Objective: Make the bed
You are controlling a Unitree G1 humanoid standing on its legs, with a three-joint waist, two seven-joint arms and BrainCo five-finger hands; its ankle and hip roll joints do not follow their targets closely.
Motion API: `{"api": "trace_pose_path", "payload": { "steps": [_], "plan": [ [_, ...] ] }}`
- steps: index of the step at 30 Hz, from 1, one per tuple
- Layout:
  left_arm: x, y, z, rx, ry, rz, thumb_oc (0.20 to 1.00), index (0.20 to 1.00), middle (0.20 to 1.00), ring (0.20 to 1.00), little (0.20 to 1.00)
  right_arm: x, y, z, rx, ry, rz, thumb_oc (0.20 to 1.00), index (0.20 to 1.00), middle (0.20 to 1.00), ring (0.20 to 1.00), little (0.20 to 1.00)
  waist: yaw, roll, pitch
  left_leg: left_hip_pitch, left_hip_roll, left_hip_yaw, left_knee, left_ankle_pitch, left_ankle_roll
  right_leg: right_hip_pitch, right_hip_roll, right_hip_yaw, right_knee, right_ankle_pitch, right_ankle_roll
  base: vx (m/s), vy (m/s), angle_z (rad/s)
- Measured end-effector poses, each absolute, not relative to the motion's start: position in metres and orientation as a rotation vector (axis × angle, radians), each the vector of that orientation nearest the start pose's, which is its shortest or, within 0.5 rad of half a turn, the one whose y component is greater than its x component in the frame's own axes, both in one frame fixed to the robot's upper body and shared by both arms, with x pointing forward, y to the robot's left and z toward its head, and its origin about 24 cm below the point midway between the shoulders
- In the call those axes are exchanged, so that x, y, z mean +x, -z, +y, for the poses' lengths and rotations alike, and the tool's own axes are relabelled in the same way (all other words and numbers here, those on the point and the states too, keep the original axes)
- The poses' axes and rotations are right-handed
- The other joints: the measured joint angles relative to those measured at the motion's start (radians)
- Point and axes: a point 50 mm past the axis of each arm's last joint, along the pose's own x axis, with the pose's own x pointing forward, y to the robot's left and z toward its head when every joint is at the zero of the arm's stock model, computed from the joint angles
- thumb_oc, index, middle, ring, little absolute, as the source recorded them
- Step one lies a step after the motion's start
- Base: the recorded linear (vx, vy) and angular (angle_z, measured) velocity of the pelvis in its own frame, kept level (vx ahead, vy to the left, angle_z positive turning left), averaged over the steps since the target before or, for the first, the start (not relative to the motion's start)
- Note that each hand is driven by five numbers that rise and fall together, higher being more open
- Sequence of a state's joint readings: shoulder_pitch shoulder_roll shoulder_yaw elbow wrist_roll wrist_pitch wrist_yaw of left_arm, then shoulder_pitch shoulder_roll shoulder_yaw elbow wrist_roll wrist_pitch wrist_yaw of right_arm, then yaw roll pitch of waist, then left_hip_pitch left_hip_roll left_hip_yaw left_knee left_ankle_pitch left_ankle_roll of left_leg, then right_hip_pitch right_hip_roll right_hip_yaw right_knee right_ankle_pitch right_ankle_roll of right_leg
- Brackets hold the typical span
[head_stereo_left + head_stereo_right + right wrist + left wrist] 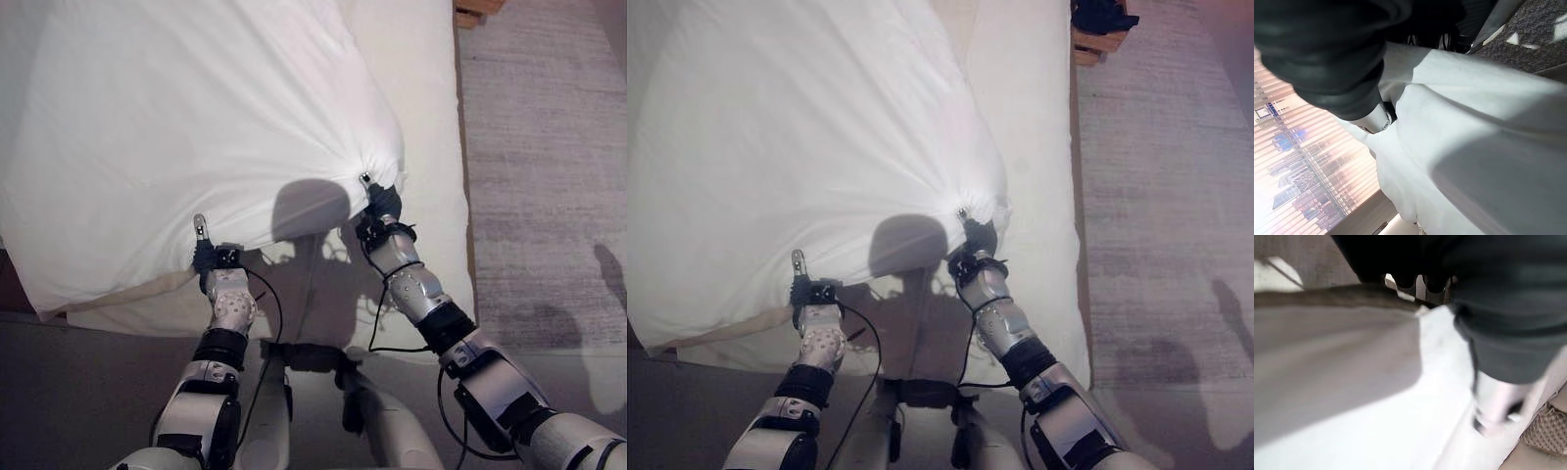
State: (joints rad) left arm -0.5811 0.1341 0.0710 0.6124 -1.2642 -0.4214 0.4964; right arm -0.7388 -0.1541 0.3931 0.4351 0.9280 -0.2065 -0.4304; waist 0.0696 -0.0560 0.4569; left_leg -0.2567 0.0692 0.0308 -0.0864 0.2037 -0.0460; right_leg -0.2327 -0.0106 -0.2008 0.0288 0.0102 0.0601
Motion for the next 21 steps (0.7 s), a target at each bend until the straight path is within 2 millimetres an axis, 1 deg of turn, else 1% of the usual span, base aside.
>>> {"api": "trace_pose_path", "payload": {
  "steps": [4,6,8,10,11,16,21],
  "plan": [
    [0.345,-0.068,0.208,-1.098,-0.658,-0.06,0.2,0.2,0.2,0.2,0.2,0.36,-0.146,-0.077,0.591,-0.054,-0.113,0.2,0.2,0.2,0.2,0.2,0.001,0.003,-0.002,0.0,0.0,0.0,0.0,0.0,0.0,-0.001,-0.001,0.0,0.0,-0.001,0.0,0.0,0.0,0.0],
    [0.345,-0.069,0.209,-1.092,-0.646,-0.066,0.2,0.2,0.2,0.2,0.2,0.36,-0.145,-0.077,0.59,-0.057,-0.112,0.2,0.2,0.2,0.2,0.2,0.001,0.004,-0.002,0.0,0.0,0.0,0.0,0.0,0.001,-0.001,-0.001,0.0,0.0,-0.001,-0.001,0.0,0.0,0.0],
    [0.345,-0.07,0.216,-1.01,-0.615,-0.076,0.2,0.2,0.2,0.2,0.2,0.359,-0.143,-0.077,0.589,-0.072,-0.113,0.2,0.2,0.2,0.2,0.2,0.0,0.006,-0.003,-0.001,0.0,0.0,0.0,0.0,0.0,-0.001,-0.001,0.0,0.0,-0.001,-0.001,0.0,0.0,0.0],
    [0.345,-0.072,0.218,-0.978,-0.602,-0.086,0.2,0.2,0.2,0.2,0.2,0.359,-0.143,-0.077,0.589,-0.077,-0.115,0.2,0.2,0.2,0.2,0.2,0.001,0.009,-0.004,-0.001,0.0,-0.001,0.0,0.0,0.0,-0.001,-0.001,0.0,0.0,-0.001,-0.001,0.0,0.0,0.0],
    [0.346,-0.074,0.223,-0.952,-0.584,-0.094,0.2,0.2,0.2,0.2,0.2,0.359,-0.144,-0.077,0.589,-0.087,-0.118,0.2,0.2,0.2,0.2,0.2,-0.001,0.01,-0.005,-0.001,0.0,-0.001,0.0,0.0,0.0,-0.001,-0.001,0.0,0.0,-0.001,-0.001,0.0,0.0,0.0],
    [0.346,-0.078,0.233,-0.879,-0.53,-0.116,0.2,0.2,0.2,0.2,0.2,0.359,-0.144,-0.077,0.589,-0.118,-0.127,0.2,0.2,0.2,0.2,0.2,-0.001,0.014,-0.007,-0.001,-0.001,-0.001,0.0,-0.001,-0.002,-0.001,-0.001,0.0,0.0,-0.001,-0.001,0.0,0.0,0.0],
    [0.347,-0.083,0.24,-0.822,-0.449,-0.14,0.2,0.2,0.2,0.2,0.2,0.363,-0.139,-0.083,0.629,-0.146,-0.114,0.2,0.2,0.2,0.2,0.2,0.001,0.014,-0.007,-0.001,-0.001,-0.002,0.0,-0.001,-0.001,-0.001,-0.002,-0.001,0.0,-0.001,-0.001,0.0,0.0,0.0]
  ]
}}
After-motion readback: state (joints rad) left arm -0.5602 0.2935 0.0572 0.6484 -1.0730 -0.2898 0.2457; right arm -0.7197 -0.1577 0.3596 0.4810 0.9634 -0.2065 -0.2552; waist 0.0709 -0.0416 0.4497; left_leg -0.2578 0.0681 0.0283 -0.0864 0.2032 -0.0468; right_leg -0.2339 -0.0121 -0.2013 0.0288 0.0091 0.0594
